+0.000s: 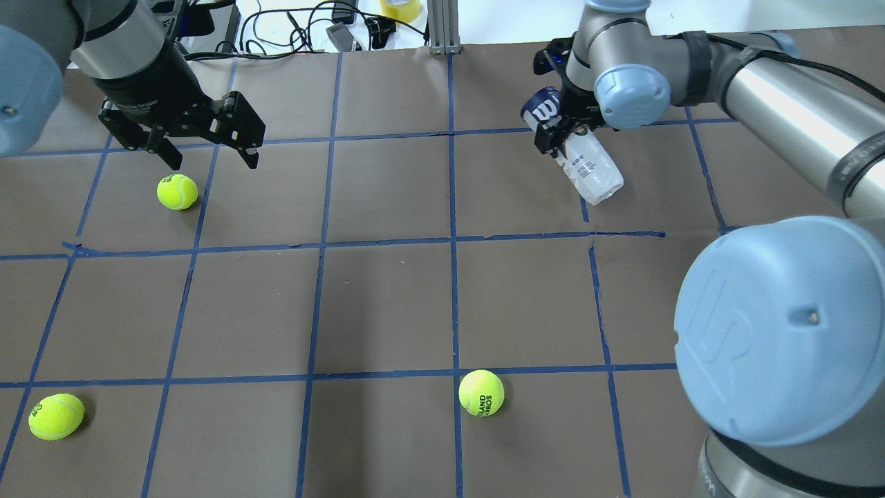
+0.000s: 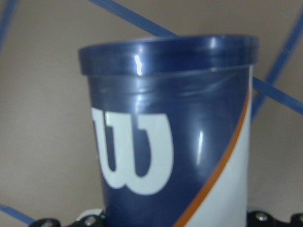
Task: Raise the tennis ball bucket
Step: 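Carry the can with the right gripper toward the left arm, tipping it sideways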
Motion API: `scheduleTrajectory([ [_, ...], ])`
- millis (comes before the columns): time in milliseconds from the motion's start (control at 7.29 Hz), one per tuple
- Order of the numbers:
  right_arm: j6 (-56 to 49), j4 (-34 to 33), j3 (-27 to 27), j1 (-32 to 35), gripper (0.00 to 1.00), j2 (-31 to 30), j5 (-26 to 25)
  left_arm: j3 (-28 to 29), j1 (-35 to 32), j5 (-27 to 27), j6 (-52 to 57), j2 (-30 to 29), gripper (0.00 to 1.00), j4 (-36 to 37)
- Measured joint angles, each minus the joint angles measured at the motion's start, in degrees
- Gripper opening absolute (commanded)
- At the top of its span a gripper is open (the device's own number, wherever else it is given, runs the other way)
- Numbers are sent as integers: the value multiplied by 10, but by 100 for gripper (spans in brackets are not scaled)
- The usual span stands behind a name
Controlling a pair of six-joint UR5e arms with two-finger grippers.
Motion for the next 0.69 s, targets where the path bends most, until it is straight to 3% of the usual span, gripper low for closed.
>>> scheduleTrajectory([
  [411,-116,-11,-23,110,64,8,-5,0,16,-2,1,-7,100,6],
  [685,-166,-63,-24,181,71,29,-12,0,42,-6,9,-9,100,13],
])
